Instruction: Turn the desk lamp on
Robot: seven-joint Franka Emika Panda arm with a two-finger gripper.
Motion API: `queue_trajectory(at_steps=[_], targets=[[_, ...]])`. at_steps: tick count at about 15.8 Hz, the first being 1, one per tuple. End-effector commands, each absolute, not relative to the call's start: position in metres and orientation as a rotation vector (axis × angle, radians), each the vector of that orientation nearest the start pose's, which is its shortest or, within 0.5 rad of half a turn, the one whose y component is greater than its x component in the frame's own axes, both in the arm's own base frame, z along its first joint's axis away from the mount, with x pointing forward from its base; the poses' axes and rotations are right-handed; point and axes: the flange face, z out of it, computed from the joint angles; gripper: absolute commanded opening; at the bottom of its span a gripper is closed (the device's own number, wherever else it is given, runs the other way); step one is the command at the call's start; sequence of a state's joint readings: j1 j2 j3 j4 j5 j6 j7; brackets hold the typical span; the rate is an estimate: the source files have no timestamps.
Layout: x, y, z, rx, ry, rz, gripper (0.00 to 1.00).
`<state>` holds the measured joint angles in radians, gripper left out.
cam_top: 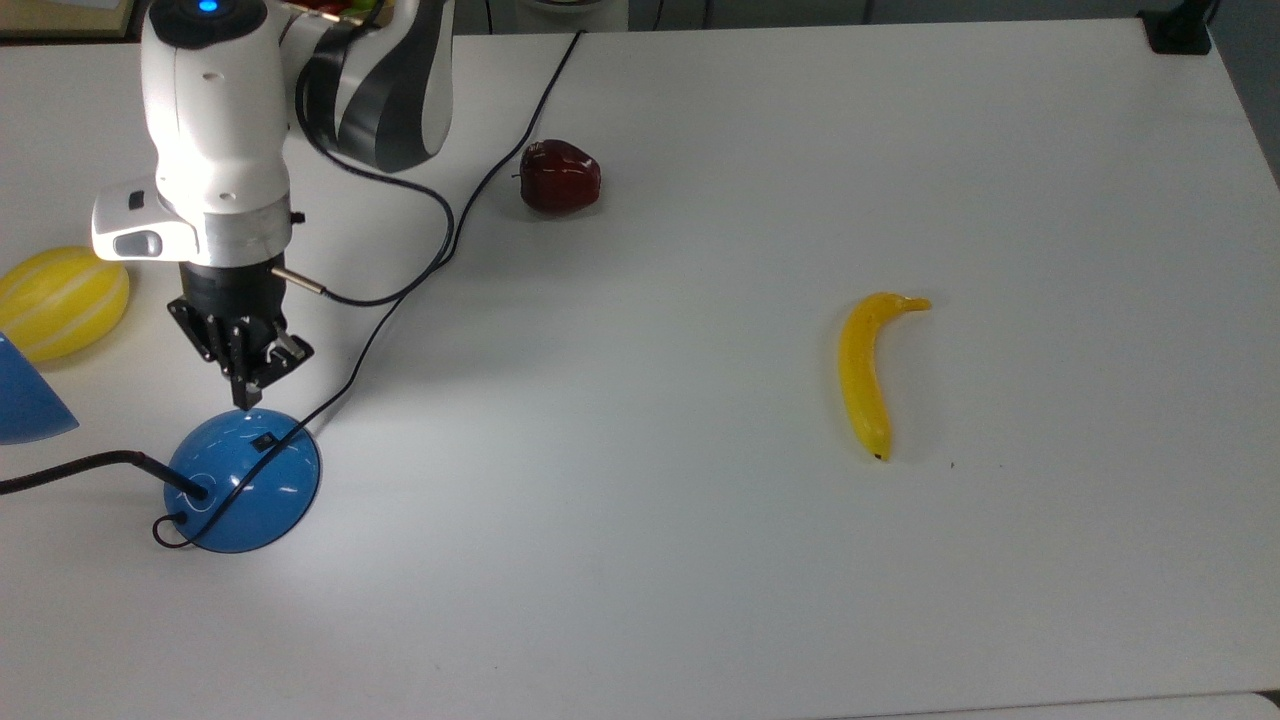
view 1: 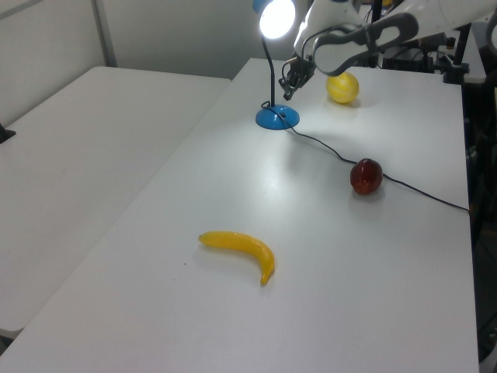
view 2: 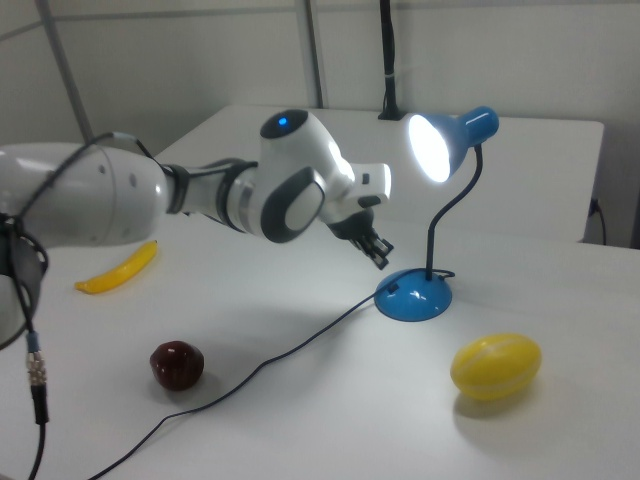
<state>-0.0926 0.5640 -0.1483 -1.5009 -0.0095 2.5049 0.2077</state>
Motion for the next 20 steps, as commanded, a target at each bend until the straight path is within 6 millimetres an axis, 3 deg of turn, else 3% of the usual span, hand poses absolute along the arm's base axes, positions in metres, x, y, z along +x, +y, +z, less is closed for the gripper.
queue_trajectory(at_steps=[1, 4, 6, 8, 9, 10, 11, 12, 13, 17, 20], targets=[[0.673, -0.111, 0.444, -3.095, 0.584, -0.532, 0.0], [0.632, -0.073, 0.487, -3.109, 0.503, -0.398, 0.04], [0.612, -0.052, 0.505, -3.12, 0.42, -0.306, 0.08], [0.593, -0.038, 0.518, -3.13, 0.369, -0.228, 0.18], [0.584, -0.033, 0.524, -3.13, 0.359, -0.203, 0.28], [0.575, -0.029, 0.532, -3.13, 0.346, -0.186, 0.44], [0.566, -0.023, 0.538, -3.131, 0.333, -0.161, 0.61], [0.557, -0.018, 0.543, -3.135, 0.31, -0.128, 0.86], [0.548, -0.016, 0.548, -3.142, 0.271, -0.082, 1.0], [0.526, -0.011, 0.557, -3.155, 0.018, 0.094, 1.0], [0.524, -0.009, 0.556, -3.153, -0.009, 0.133, 1.0]])
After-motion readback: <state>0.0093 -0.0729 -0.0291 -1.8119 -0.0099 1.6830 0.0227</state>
